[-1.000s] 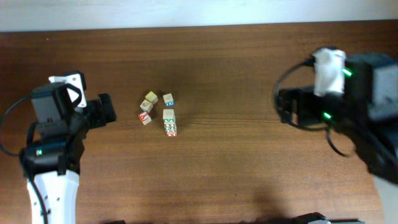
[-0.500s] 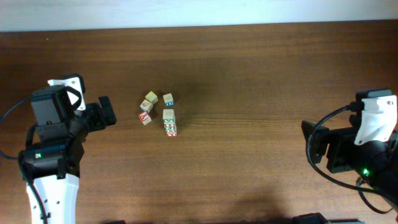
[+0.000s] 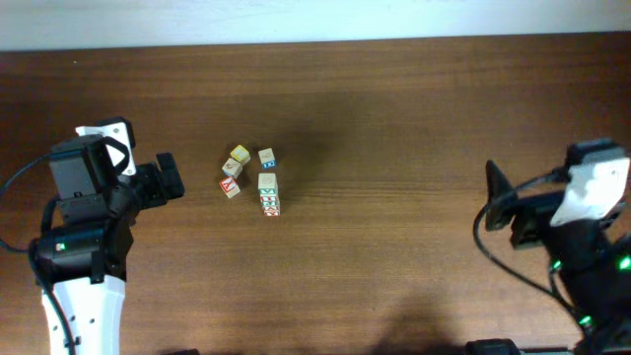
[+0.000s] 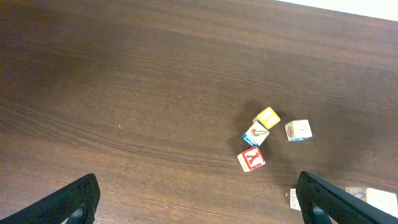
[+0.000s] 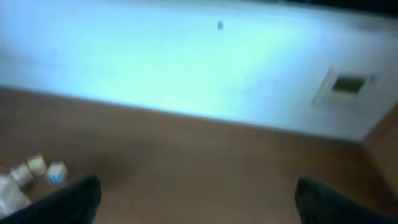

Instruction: Rotate 5 blocks

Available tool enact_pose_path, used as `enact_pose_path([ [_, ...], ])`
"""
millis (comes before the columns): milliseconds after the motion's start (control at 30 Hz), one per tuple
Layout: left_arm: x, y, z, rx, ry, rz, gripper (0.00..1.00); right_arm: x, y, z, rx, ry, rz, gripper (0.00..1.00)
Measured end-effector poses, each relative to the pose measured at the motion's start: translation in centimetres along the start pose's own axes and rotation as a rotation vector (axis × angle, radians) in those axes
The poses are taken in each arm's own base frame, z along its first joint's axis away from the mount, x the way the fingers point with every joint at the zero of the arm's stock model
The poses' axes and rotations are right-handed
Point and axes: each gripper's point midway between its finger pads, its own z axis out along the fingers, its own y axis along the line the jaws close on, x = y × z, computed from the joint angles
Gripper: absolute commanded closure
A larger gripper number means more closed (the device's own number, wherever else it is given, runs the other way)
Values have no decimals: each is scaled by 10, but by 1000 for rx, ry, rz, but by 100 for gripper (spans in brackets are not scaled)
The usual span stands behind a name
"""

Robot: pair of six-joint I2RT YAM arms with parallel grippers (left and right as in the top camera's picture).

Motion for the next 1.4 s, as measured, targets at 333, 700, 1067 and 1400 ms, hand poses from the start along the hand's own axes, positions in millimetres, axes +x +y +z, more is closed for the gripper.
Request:
enact_pose_path([
  [333, 0, 0, 0, 0, 0, 0, 1, 155, 20, 33, 2, -234, -83, 2],
  [700, 0, 0, 0, 0, 1, 0, 1, 221, 27, 57, -15, -154, -73, 1],
  [1067, 0, 0, 0, 0, 1, 0, 1, 221, 27, 57, -15, -154, -72, 1],
  [1400, -8, -14, -46, 51, -529, 69, 1, 221, 27, 57, -15, -156, -72, 1],
])
